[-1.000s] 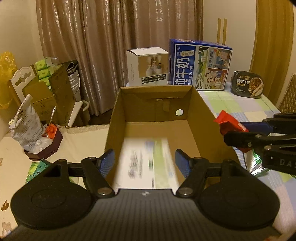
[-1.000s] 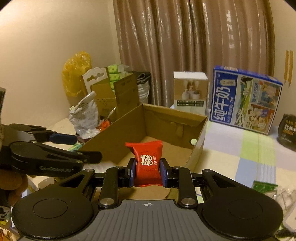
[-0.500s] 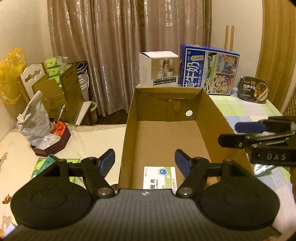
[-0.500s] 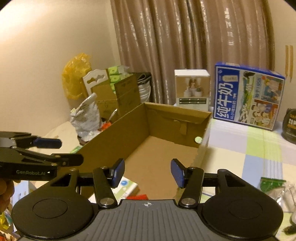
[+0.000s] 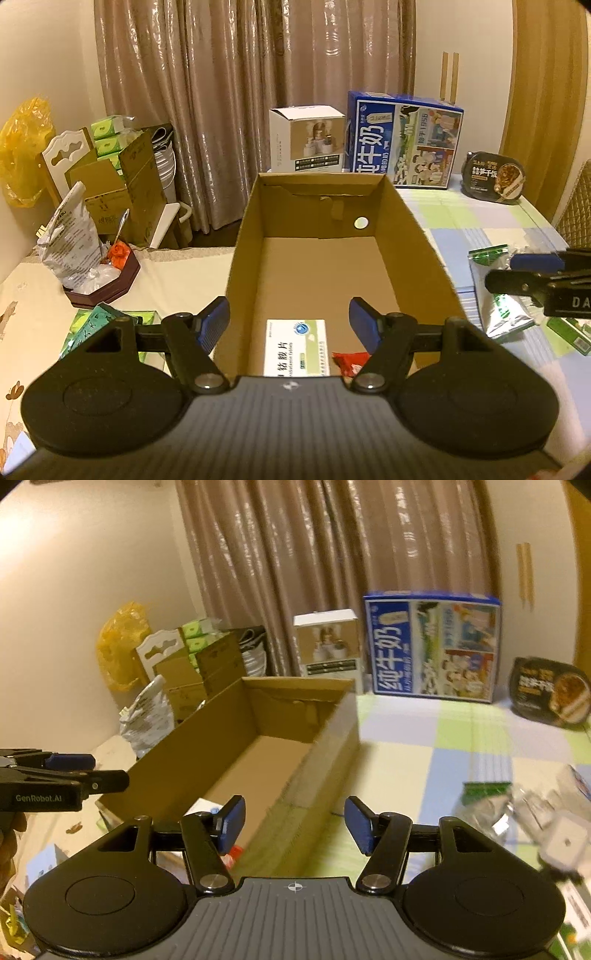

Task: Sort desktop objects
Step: 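Lower the red snack packet into the cardboard box and open the right tool, then move both tools back over the remaining items on the table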

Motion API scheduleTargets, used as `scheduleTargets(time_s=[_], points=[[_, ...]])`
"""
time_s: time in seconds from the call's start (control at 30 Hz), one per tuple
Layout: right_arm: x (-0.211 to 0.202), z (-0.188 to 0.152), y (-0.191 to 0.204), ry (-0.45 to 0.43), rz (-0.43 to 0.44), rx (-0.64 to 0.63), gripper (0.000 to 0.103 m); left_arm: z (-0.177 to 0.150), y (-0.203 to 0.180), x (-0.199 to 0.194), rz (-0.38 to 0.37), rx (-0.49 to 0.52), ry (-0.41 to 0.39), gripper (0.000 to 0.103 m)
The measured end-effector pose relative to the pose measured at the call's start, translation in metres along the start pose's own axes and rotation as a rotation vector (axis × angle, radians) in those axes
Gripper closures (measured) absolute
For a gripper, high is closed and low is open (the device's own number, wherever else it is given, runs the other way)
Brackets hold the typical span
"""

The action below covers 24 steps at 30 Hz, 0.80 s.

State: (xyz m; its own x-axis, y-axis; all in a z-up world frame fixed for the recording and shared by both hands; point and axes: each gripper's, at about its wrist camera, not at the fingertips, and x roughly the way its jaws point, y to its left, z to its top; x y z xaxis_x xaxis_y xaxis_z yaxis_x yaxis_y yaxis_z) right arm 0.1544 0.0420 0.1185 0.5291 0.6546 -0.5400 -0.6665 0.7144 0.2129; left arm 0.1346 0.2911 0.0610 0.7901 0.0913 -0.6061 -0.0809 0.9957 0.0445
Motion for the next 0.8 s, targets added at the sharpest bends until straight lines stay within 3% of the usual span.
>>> scheduleTargets(time_s=[0.27, 0.63, 0.8], points=[[-0.047, -0.021, -0.013, -0.014, -0.033, 0.011, 0.041, -0.007, -0.031, -0.025, -0.016, 0.013, 0.005, 0.031], [-0.116, -0.066, -0.073, 0.008, -0.168, 0.079, 0.013, -0.017, -0.083, -0.055, -0.061, 0.035, -0.010, 0.016], [-0.144, -0.086, -0.108, 0.019, -0.253, 0.126, 0.003, -0.021, -0.123, -0.065, -0.129, 0.072, -0.026, 0.001]])
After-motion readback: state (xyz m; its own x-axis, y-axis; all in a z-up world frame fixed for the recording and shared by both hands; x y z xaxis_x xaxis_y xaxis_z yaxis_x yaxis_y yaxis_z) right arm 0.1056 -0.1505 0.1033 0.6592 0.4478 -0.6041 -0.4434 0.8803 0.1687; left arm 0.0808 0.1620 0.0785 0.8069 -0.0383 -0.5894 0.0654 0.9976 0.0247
